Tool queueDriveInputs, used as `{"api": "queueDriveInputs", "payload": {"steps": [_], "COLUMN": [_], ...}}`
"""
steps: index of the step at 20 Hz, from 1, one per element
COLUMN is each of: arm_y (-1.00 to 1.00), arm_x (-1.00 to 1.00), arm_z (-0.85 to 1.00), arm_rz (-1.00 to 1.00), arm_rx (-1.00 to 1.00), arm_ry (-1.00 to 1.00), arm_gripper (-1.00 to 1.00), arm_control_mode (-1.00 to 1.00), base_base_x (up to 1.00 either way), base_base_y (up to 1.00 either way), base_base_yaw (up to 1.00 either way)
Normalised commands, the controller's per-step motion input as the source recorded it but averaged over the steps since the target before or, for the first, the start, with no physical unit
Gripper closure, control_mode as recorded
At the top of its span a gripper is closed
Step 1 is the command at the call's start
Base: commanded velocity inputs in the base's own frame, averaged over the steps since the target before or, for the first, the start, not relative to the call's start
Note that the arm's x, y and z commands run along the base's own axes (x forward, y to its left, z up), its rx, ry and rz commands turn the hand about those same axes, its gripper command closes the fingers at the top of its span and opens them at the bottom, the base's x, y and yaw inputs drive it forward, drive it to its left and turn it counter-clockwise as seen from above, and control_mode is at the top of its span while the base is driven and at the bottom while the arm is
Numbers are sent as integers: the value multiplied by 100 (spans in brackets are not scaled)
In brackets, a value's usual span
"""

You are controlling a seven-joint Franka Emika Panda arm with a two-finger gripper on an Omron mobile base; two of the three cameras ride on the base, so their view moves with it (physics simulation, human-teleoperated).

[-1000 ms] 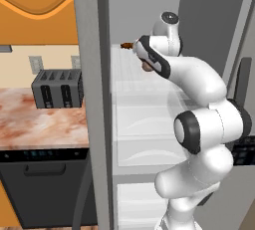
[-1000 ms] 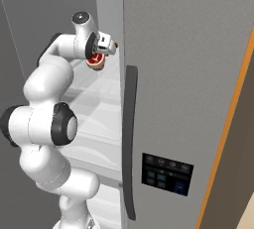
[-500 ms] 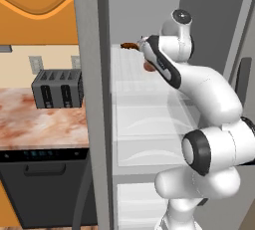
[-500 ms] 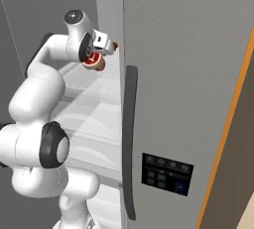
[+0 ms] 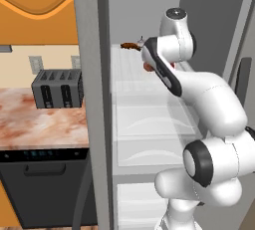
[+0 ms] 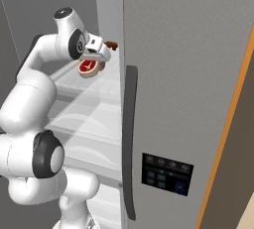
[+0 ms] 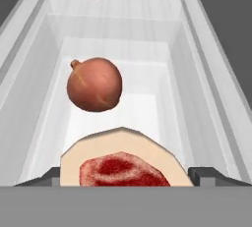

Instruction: Transport the steak and onion to the fridge. Place the steak on the rack containing meat and place the onion on the rack containing the vegetable, ensuring meats and vegetables are on different racks.

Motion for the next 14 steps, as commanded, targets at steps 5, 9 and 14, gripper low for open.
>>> {"api": "queueDriveInputs", "payload": {"steps": [5, 9, 14], "arm_y": [0, 0, 0], "arm_x": [-18, -18, 22], "arm_z": [-53, -47, -22], "arm_rz": [-1, 0, 0], "arm_rx": [-2, 0, 0], "arm_ry": [26, 9, 1], "arm_gripper": [100, 100, 100], "arm_control_mode": [-100, -100, -100], "base_base_x": [0, 0, 0], "base_base_y": [0, 0, 0], "base_base_yaw": [0, 0, 0]}}
